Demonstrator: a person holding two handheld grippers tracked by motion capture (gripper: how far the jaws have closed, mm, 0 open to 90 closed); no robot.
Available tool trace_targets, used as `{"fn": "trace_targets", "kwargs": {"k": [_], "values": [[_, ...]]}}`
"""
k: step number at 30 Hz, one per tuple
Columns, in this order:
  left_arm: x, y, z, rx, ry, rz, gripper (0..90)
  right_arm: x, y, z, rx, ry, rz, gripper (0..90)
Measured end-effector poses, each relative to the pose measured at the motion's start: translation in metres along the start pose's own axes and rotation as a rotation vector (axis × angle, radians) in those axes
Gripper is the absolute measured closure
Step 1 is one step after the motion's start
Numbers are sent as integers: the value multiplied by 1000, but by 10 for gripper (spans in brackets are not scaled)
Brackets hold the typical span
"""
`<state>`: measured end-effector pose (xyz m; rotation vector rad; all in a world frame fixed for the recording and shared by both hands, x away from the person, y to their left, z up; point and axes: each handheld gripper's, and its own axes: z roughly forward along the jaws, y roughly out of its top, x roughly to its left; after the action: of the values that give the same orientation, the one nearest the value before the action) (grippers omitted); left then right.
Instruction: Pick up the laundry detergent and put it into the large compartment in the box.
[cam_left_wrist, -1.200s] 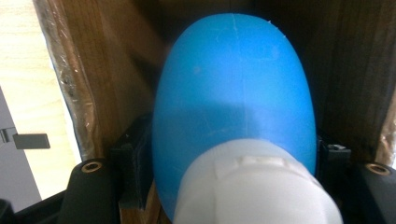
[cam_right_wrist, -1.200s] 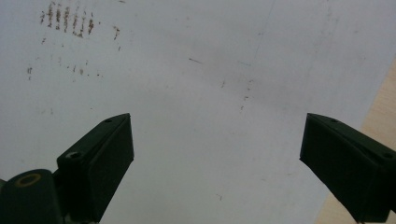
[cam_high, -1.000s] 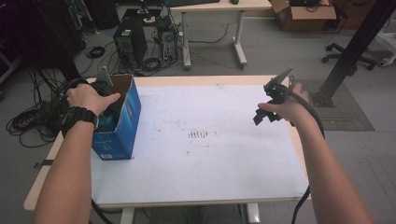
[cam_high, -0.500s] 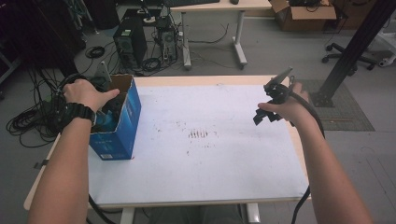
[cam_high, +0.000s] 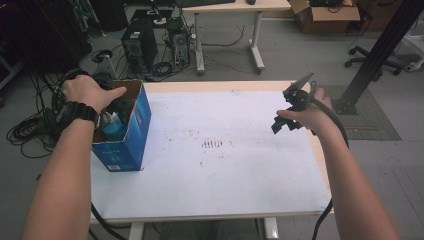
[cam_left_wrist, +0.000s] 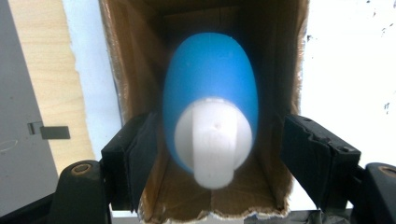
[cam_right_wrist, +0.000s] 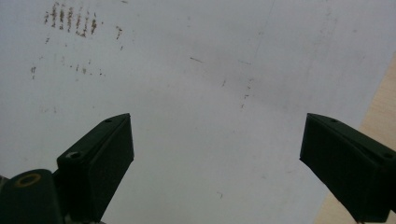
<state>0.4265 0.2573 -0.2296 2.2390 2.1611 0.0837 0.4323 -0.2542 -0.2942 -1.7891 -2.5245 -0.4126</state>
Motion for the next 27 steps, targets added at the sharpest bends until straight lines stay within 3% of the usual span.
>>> {"fn": "trace_targets", "kwargs": {"k": [6,11,27], "values": [[-7,1,-11,-13,12,19,281,0,0,-1,-1,2,-1,97],[-21,5,-23,-27,9,54,278,0,1,-2,-4,0,-1,97],[-86,14,-28,-8,-4,156,263,-1,-5,-11,-17,-1,6,97]]}}
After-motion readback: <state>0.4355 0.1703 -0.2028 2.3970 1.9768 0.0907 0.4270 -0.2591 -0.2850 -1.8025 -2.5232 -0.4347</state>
